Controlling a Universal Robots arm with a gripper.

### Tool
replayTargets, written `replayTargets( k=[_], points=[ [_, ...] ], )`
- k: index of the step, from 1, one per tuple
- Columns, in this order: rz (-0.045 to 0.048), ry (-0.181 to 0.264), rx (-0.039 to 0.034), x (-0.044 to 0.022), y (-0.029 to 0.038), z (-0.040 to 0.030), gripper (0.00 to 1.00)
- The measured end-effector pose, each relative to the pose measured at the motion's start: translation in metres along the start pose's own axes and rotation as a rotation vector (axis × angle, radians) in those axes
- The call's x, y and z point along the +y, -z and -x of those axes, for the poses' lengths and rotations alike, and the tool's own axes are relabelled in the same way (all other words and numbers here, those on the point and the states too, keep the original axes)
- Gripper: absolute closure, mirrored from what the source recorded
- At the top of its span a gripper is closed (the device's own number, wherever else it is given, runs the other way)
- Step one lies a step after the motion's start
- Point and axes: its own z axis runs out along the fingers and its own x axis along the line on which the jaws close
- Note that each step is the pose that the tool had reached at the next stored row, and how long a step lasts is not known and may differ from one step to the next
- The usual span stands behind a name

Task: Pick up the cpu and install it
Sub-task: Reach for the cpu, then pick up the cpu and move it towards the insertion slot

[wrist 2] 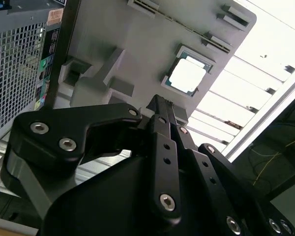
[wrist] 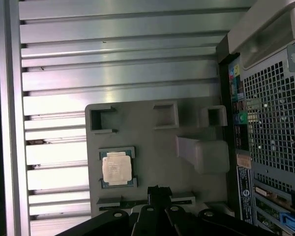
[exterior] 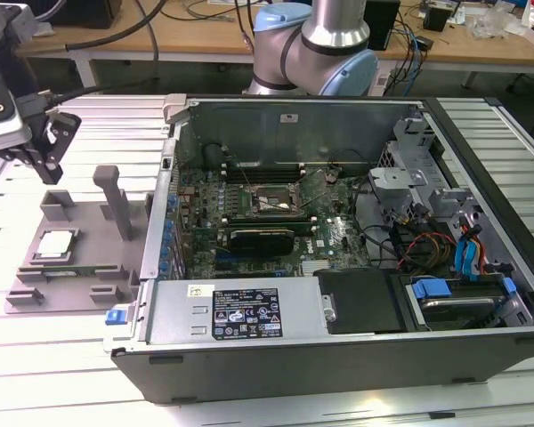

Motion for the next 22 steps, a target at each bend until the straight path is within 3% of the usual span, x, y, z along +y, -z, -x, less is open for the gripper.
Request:
replayTargets(
  k=[15,22],
  points=[
    [0.0,0.0,0.0001,-0.0002,-0.0032,-0.0001,0.89],
    [-0.0003,0.0,-0.0002,-0.0006,-0.0037,-0.0069,0.89]
  ],
)
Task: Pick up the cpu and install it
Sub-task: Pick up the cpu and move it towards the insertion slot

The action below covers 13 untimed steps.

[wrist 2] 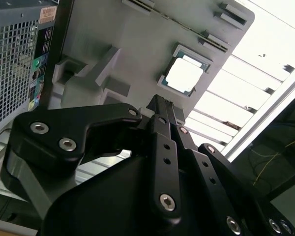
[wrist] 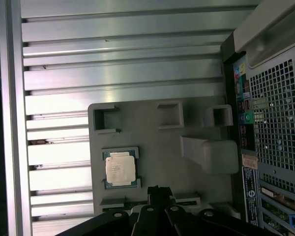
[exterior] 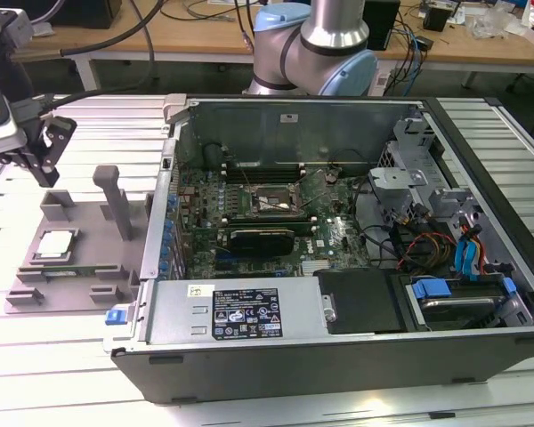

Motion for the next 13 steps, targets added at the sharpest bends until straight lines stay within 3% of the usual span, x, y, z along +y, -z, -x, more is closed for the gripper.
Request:
replayTargets(
  k=[7,13],
  points=[
    [0.0,0.0,-0.0002,-0.0004,-0.0005,-0.005,0.89],
    [-0.0003,0.0,-0.0007,-0.0012,-0.0017,-0.0144,0.89]
  ],
)
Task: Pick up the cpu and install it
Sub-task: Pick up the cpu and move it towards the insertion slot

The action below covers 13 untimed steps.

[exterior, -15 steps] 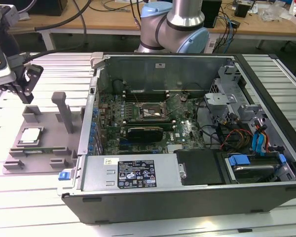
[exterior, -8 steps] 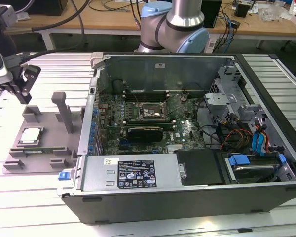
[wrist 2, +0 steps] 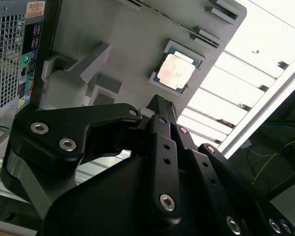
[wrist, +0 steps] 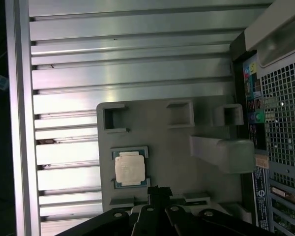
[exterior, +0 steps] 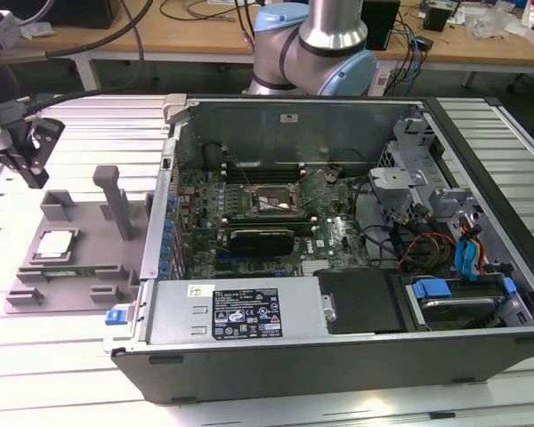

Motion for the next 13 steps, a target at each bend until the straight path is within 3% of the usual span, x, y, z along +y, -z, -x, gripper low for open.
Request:
replayTargets(
  k=[7,9,13],
  points=[
    [0.0,0.0,-0.0018,-0.0007,-0.003,-0.0088,0.89],
    [-0.0007,0.0,-0.0017,-0.001,-0.0058,-0.0096,0.89],
    [-0.0029,0.0,-0.0018,-0.0015,-0.0177,-0.0106,0.89]
  ],
)
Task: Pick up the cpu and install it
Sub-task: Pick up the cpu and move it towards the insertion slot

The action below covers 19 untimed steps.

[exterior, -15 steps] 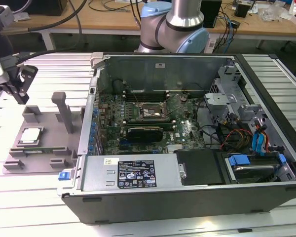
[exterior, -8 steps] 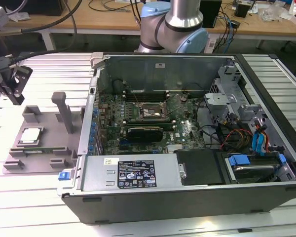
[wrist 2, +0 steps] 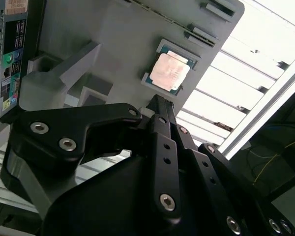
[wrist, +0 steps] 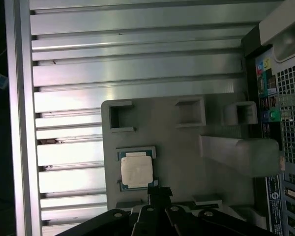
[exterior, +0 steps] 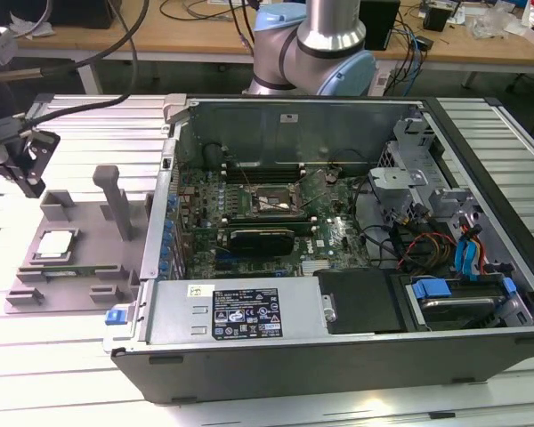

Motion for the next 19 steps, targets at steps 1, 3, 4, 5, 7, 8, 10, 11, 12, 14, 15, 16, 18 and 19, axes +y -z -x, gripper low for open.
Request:
replayTargets(
  k=[1,3,4,5,7,8,10,11,12,14,15,16,18,19],
  points=[
    [-0.0001,0.0,-0.0001,0.0,-0.001,-0.0001,0.89],
    [-0.0005,0.0,-0.0001,-0.0002,-0.0042,-0.0007,0.89],
    [-0.0007,0.0,-0.0001,-0.0004,-0.0067,-0.0017,0.89],
    [-0.0006,0.0,-0.0001,-0.0007,-0.0094,-0.0052,0.89],
    [-0.0006,0.0,-0.0002,-0.0011,-0.0127,-0.0082,0.89],
    [-0.0006,0.0,0.0,-0.0012,-0.0138,-0.0091,0.89],
    [-0.0006,0.0,-0.0002,-0.0014,-0.0152,-0.0103,0.89],
    [-0.0008,0.0,0.0,-0.0015,-0.0165,-0.0112,0.89],
    [-0.0007,0.0,0.0001,-0.0017,-0.0182,-0.0122,0.89],
    [-0.0005,0.0,-0.0002,-0.0019,-0.0222,-0.0139,0.89],
    [-0.0006,0.0,-0.0001,-0.0021,-0.0241,-0.0146,0.89],
    [-0.0006,0.0,-0.0002,-0.0022,-0.0254,-0.0151,0.89],
    [-0.0006,0.0,-0.0001,-0.0024,-0.0282,-0.0164,0.89],
    [-0.0006,0.0,-0.0001,-0.0026,-0.0305,-0.0174,0.89]
  ],
)
